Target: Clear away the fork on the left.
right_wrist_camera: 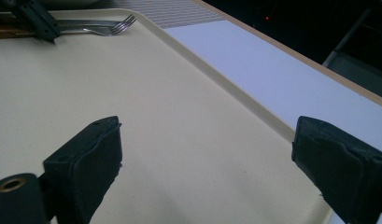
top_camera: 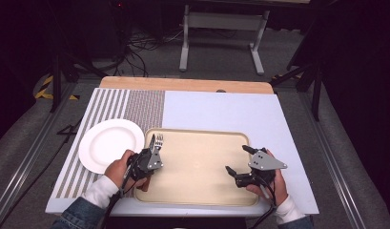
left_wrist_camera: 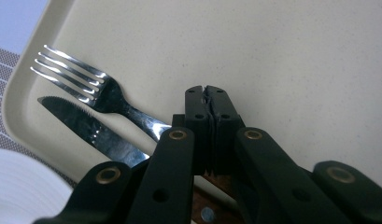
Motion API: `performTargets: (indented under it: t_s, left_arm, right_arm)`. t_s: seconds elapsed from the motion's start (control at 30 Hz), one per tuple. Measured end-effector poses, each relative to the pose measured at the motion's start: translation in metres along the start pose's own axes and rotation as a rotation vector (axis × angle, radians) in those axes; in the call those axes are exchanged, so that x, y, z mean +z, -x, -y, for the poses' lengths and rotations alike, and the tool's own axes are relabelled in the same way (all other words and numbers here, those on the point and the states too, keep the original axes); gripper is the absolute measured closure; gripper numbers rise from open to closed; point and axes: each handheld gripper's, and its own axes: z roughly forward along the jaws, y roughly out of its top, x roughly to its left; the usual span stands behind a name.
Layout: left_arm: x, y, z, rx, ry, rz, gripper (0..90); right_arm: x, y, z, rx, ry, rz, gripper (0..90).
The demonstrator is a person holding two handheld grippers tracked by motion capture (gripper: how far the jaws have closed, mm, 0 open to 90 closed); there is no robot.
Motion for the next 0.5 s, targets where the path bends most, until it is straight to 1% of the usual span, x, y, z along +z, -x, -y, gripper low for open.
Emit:
performTargets:
  t_s: [0.1, 0.13, 0.2, 0.33, 0.37, 0.4, 0.43, 0.5]
  left_arm:
    - [-0.0025, 0.0010, 0.0043, -0.013, 0.003, -0.001, 88.0]
    - [-0.0030, 0.0010, 0.0054, -0.009, 0.006, 0.000, 87.9]
    - [-0.0036, 0.0020, 0.0070, -0.023, 0.016, 0.000, 86.7]
    - [-0.0039, 0.0023, 0.0078, -0.021, 0.021, -0.003, 85.9]
    - [-0.0040, 0.0015, 0.0076, -0.008, 0.016, 0.002, 86.2]
    - [-0.0032, 0.0021, 0.0075, -0.022, 0.030, -0.001, 86.2]
    - [-0.0032, 0.0021, 0.0075, -0.022, 0.030, -0.001, 85.1]
    - [-0.0037, 0.0015, 0.0069, -0.013, 0.037, -0.001, 85.8]
  right_arm:
    - [-0.0003, 0.0001, -0.0001, 0.002, 0.002, 0.003, 9.5]
    - [-0.0002, 0.0002, -0.0002, -0.002, 0.004, 0.003, 9.5]
    - [-0.0002, -0.0001, -0.0003, -0.002, 0.002, 0.005, 9.5]
    - [0.0001, -0.0004, -0.0002, 0.000, 0.000, 0.005, 9.5]
    - [0.0003, -0.0004, -0.0003, -0.004, 0.001, 0.004, 9.5]
    - [0.0000, -0.0009, -0.0002, -0.005, 0.003, -0.004, 9.5]
    - [0.0000, -0.0009, -0.0002, -0.005, 0.003, -0.004, 9.5]
    - [0.0001, -0.0014, -0.0005, -0.007, 0.003, -0.003, 9.5]
